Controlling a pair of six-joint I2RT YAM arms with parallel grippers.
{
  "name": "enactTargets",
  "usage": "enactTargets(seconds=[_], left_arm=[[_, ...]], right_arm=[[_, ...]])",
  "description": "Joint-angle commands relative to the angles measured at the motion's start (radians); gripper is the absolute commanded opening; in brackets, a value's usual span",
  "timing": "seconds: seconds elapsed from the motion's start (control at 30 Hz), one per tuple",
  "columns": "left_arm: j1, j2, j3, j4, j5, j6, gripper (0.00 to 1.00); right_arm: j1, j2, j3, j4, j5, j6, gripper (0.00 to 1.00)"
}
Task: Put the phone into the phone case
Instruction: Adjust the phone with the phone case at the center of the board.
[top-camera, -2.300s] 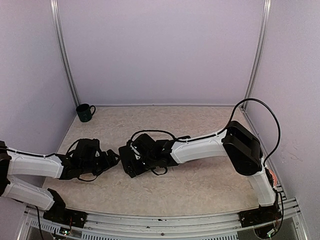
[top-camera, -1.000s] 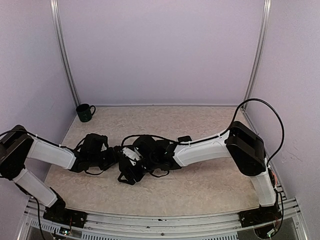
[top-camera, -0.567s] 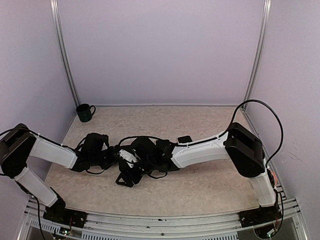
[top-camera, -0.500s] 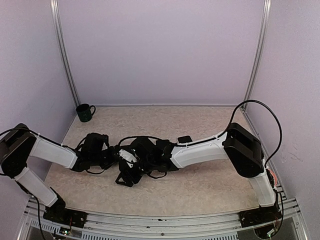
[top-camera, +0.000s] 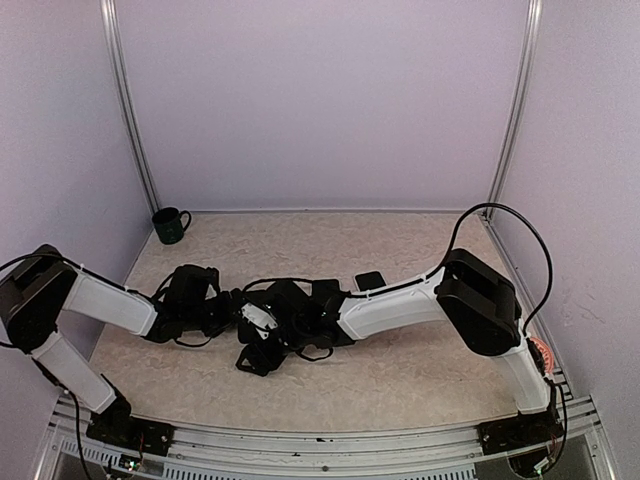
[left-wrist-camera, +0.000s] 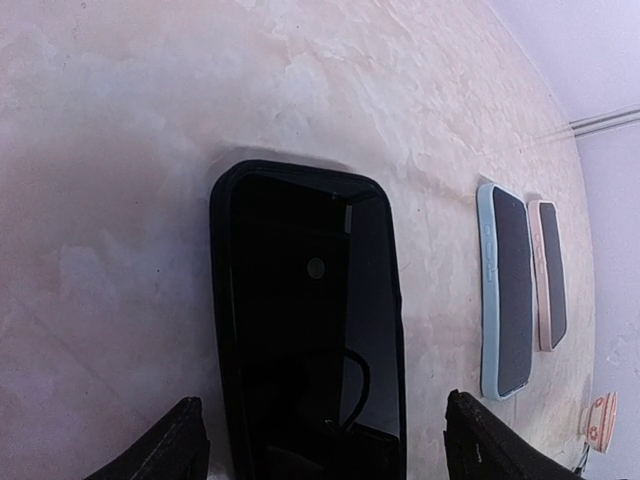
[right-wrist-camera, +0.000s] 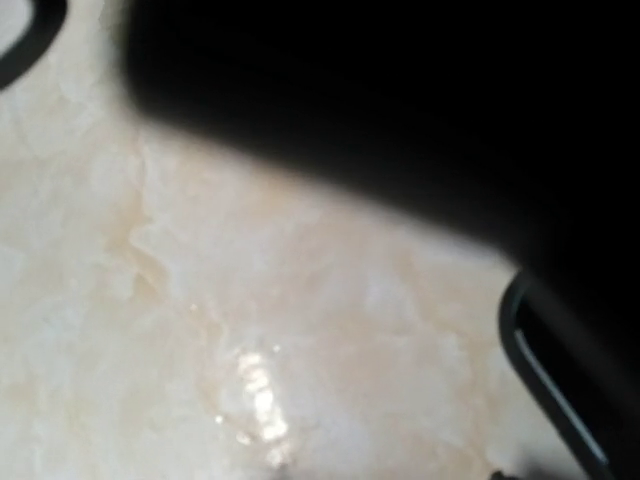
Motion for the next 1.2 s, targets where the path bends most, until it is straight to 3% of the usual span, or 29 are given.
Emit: enactTargets(seconds=[0.0,1.17], left_arm=[[0.012,0.024,0.018,0.038,0.019,0.002,0.8],[0.062,0.145,0.089,0.126,0.077,0.019,0.77]], right_arm=[[-0.015,0.014,-0.012,0.028,0.032,0.022,0.71],[-0.039,-0.003,-0.045,0.146,0.055,0.002,0.71]])
